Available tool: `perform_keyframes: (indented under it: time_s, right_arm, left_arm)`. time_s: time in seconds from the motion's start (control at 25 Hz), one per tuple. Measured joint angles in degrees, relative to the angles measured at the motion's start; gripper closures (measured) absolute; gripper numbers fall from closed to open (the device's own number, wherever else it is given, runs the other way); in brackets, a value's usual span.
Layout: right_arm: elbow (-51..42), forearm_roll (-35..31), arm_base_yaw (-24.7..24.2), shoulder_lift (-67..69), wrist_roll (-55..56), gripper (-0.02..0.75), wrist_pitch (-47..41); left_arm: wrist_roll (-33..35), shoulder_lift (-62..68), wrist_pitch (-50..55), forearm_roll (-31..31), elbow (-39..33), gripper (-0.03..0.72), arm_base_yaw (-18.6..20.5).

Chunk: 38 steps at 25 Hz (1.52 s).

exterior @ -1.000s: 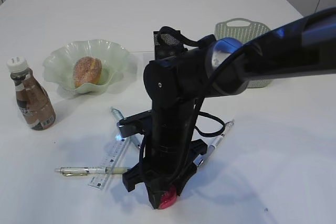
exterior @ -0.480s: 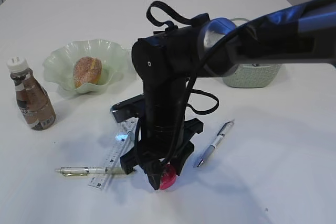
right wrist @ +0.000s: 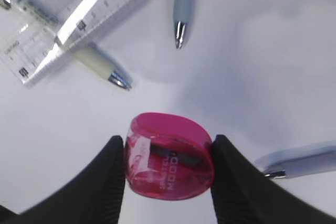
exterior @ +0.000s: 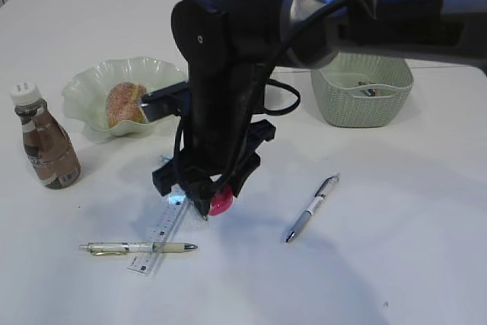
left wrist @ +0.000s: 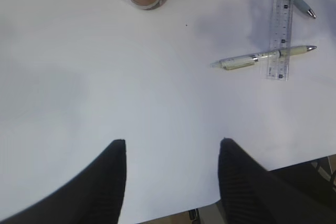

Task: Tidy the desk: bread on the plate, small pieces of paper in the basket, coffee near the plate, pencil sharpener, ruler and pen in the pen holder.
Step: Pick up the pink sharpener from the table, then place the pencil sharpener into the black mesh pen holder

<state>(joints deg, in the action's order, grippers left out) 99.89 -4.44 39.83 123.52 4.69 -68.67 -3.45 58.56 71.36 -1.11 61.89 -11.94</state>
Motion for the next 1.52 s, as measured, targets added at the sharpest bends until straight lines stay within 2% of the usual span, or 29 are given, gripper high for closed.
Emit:
perform_keyframes:
  time_s: [0.2,0.28,0.32,0.4,1.0,1.32,1.52]
  right_arm:
    - [7.27,6.44,0.00,0.00,3.35,0.370,-0.31]
    - [7.27,6.44,0.00,0.00,3.35,0.370,-0.31]
    - [10.02,8.90,0.00,0.04,4.87,0.370,-0.08]
    - [11.67,9.83,0.00,0.13,5.54,0.370,0.17]
    - [18.45,10.55,-1.89,0.26,7.15,0.370,3.46]
    - [21.14,10.98,-6.28,0.26,7.28,0.370,3.72]
    - [21.14,11.29,-10.68,0.30,7.37,0.370,9.19]
  left_arm:
    - [0.00,0.00,0.00,0.00,0.00,0.294,0.00]
    - [0.00,0.00,0.00,0.00,0.00,0.294,0.00]
    - [0.00,0.00,0.00,0.00,0.00,0.294,0.00]
    - [0.00,0.00,0.00,0.00,0.00,0.294,0.00]
    - [0.00,0.00,0.00,0.00,0.00,0.294,0.00]
    - [0.00,0.00,0.00,0.00,0.00,0.294,0.00]
    - [0.00,0.00,-2.92,0.00,0.00,0.294,0.00]
